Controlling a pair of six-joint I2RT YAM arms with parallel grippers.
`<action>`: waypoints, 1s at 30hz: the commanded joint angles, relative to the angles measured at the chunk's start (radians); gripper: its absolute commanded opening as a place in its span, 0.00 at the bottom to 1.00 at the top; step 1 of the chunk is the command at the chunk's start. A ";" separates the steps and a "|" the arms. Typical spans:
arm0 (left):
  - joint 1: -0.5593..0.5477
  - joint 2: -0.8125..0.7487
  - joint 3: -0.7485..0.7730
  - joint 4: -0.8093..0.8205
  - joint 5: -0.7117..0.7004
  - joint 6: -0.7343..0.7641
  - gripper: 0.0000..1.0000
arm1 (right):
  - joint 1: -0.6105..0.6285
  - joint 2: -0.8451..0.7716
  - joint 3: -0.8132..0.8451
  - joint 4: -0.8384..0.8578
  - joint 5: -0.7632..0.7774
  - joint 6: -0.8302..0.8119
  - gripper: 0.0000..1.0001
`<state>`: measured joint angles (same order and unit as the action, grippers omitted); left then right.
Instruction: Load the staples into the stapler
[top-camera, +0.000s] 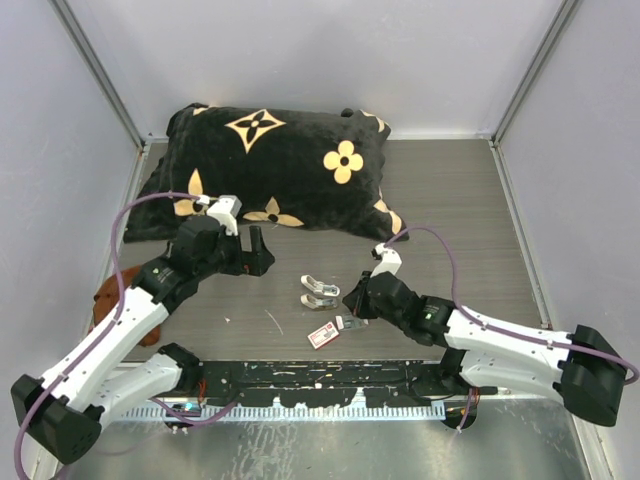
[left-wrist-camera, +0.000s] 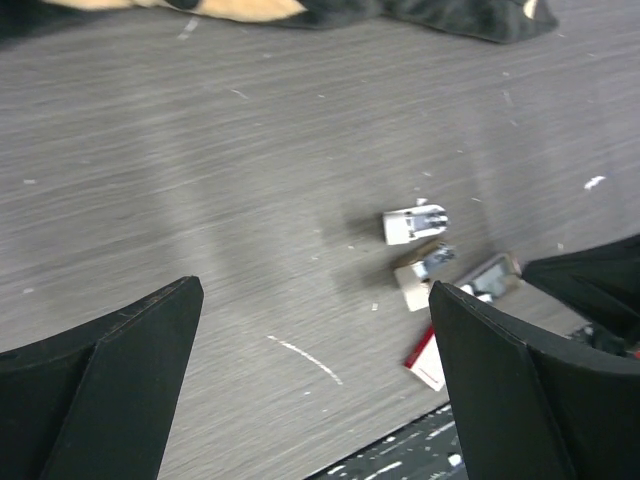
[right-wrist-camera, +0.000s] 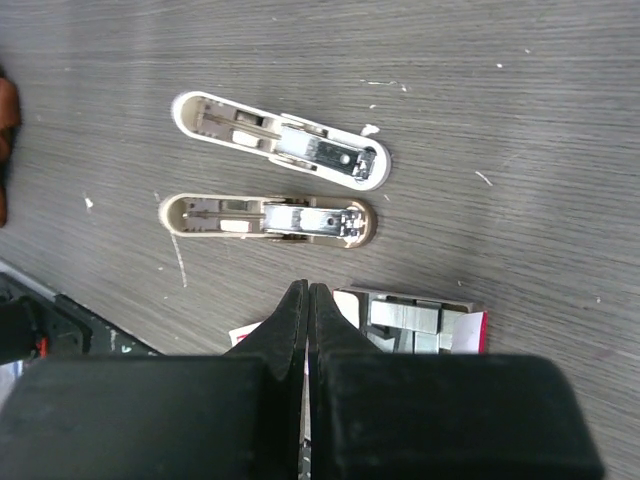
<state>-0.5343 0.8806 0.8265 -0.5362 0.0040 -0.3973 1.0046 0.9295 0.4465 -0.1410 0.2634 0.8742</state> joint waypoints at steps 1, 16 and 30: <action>0.005 0.063 0.004 0.109 0.182 -0.087 1.00 | -0.002 0.071 0.022 0.099 0.042 0.033 0.01; -0.020 0.286 0.086 0.126 0.319 -0.055 0.95 | 0.004 0.053 0.055 -0.169 -0.022 -0.042 0.29; -0.052 0.451 0.105 0.149 0.372 -0.072 0.90 | 0.024 0.098 0.032 -0.146 -0.107 -0.048 0.34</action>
<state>-0.5842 1.3537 0.9104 -0.4297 0.3458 -0.4641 1.0130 1.0065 0.4725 -0.3111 0.1841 0.8330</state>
